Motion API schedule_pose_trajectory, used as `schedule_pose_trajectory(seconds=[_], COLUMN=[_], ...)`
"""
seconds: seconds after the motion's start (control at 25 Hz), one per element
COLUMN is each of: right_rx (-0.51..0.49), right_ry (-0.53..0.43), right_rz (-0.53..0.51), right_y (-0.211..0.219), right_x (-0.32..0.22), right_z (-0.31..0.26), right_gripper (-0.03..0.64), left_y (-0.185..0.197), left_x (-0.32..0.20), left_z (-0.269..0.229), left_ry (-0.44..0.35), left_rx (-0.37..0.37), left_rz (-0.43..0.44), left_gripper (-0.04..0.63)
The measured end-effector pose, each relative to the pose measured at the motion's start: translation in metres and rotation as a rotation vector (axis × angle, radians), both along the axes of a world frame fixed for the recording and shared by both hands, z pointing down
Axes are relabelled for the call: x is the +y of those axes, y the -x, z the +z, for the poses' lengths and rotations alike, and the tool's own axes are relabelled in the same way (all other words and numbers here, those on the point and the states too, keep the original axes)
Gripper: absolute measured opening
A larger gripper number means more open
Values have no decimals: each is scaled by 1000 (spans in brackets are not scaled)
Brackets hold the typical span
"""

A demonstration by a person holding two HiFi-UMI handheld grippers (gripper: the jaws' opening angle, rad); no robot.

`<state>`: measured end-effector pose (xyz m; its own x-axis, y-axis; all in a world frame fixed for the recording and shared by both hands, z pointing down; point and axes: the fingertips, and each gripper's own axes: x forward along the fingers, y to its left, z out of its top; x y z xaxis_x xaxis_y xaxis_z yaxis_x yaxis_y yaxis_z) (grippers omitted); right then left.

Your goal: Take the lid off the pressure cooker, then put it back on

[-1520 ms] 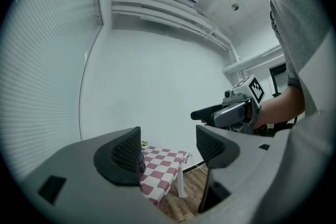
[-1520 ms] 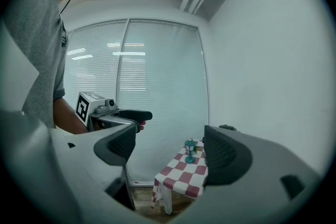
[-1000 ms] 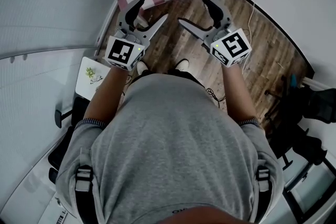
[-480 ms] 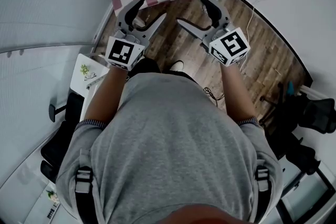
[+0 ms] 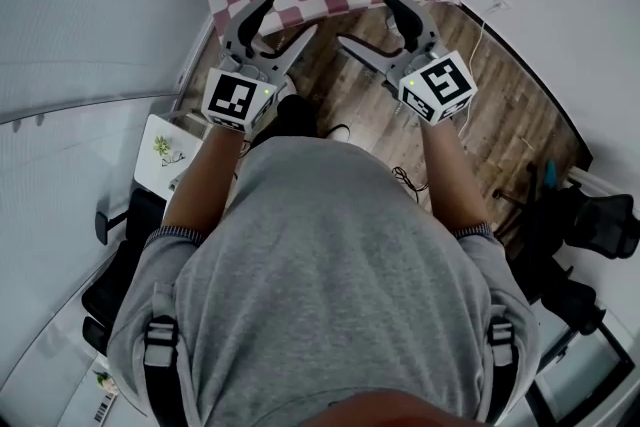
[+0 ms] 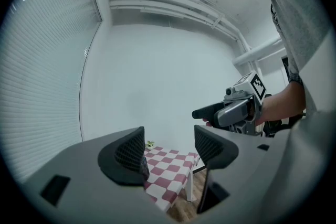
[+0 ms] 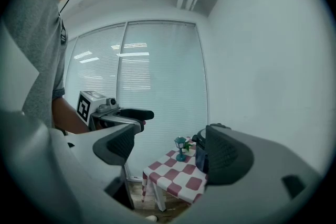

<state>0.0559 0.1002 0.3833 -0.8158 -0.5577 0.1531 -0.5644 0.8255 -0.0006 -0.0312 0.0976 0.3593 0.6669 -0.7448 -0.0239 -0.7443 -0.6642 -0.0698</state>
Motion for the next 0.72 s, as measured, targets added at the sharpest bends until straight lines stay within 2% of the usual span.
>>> schedule_pose_trajectory(seconds=[0.36,0.72], right_rx=[17,39], right_ry=[20,40], right_rz=[24,29], right_y=[32,85], right_x=[-75,-138], right_z=[2,4], right_gripper=[437,433], left_y=[32,71], left_x=[-76,-145], left_z=[0,-1], left_ry=[4,-12], left_rx=[5,-13], left_rz=[21,50], left_gripper=[324,324])
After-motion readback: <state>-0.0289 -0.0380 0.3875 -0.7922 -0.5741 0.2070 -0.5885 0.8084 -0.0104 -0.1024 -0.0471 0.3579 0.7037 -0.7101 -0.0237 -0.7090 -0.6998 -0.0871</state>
